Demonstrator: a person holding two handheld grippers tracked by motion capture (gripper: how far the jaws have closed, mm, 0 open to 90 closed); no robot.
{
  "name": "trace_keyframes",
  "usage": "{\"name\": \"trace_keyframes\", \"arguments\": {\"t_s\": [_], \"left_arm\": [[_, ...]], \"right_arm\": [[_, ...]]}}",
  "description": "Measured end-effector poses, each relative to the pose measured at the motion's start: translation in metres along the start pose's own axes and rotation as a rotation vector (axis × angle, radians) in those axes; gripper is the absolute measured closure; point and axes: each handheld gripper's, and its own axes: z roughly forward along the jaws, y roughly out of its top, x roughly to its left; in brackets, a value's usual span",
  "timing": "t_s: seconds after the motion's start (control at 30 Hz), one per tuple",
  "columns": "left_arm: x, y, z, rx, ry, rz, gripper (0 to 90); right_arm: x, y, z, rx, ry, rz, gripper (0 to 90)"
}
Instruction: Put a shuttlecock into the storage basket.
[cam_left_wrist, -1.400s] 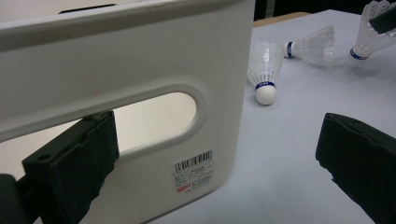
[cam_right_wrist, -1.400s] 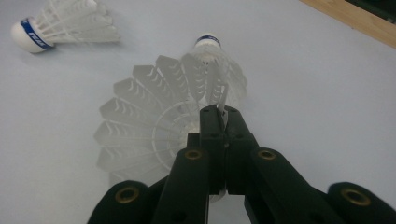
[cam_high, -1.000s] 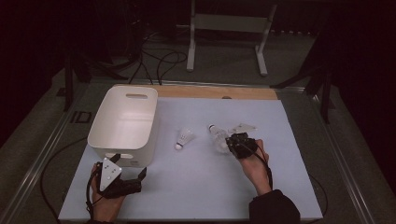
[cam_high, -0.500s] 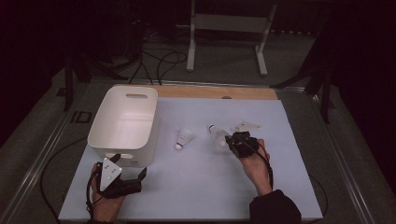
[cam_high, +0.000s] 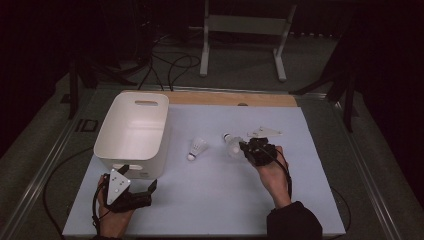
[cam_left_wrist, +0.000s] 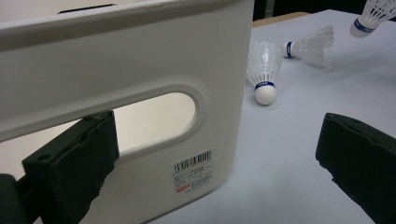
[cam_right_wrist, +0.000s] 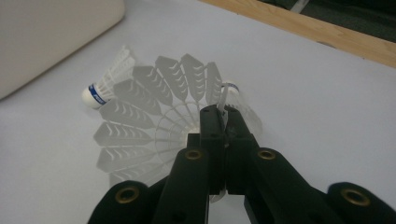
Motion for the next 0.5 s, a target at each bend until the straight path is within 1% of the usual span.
{"name": "trace_keyframes", "arguments": {"t_s": [0.17, 0.5], "left_arm": [[0.000, 0.000, 0.000, -0.001, -0.002, 0.000, 0.0], [0.000, 0.000, 0.000, 0.004, -0.003, 0.002, 0.0]], "right_arm": [[0.002, 0.003, -0.002, -0.010, 0.010, 0.006, 89.2], [0.007, 0.011, -0.005, -0.026, 0.025, -0.001, 89.2]]}}
